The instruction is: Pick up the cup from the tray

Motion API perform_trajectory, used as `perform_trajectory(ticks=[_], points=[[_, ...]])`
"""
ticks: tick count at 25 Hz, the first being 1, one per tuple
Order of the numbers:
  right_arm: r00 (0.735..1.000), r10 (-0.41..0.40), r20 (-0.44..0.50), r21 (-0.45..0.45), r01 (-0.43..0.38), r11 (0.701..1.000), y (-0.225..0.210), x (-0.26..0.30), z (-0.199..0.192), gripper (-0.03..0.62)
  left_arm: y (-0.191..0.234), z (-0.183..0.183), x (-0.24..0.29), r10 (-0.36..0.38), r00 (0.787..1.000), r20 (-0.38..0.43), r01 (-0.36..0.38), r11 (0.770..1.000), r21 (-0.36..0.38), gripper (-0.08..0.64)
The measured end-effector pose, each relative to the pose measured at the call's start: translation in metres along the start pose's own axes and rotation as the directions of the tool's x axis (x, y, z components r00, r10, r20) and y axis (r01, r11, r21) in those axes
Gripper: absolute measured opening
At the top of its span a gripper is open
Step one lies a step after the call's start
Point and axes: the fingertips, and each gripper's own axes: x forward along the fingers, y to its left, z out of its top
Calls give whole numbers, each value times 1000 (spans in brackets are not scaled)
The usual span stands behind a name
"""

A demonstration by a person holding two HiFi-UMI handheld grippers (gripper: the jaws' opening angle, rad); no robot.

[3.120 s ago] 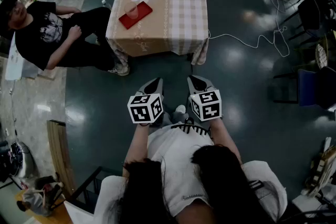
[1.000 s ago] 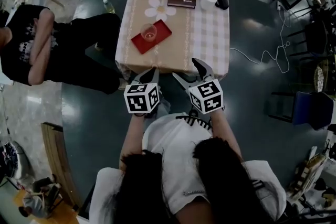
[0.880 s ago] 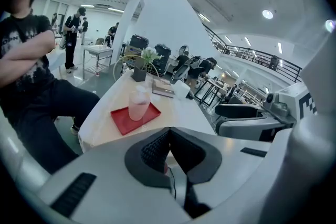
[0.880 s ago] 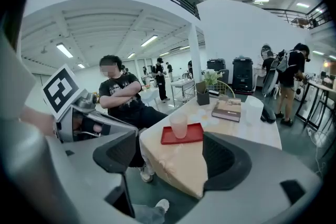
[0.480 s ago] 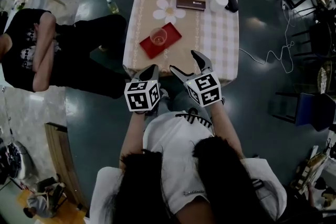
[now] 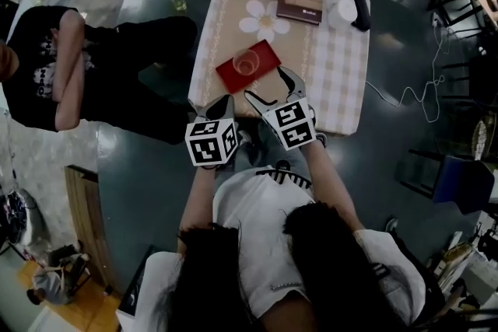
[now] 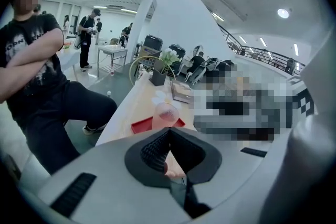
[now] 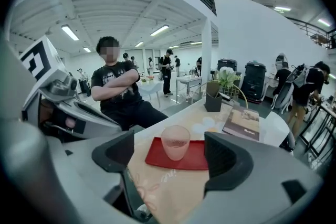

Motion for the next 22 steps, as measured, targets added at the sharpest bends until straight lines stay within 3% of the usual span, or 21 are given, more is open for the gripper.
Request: perform_trajectory(ticks=[4,22], points=[[996,51,-79,-23,-53,998,-8,36,-4,399,14,8,19,29,999,-27,-30,999,-45,8],[966,86,-244,-106,-114,988,-19,122,-17,399,41,13,60,74,992,-106,-84,992,-90,8]])
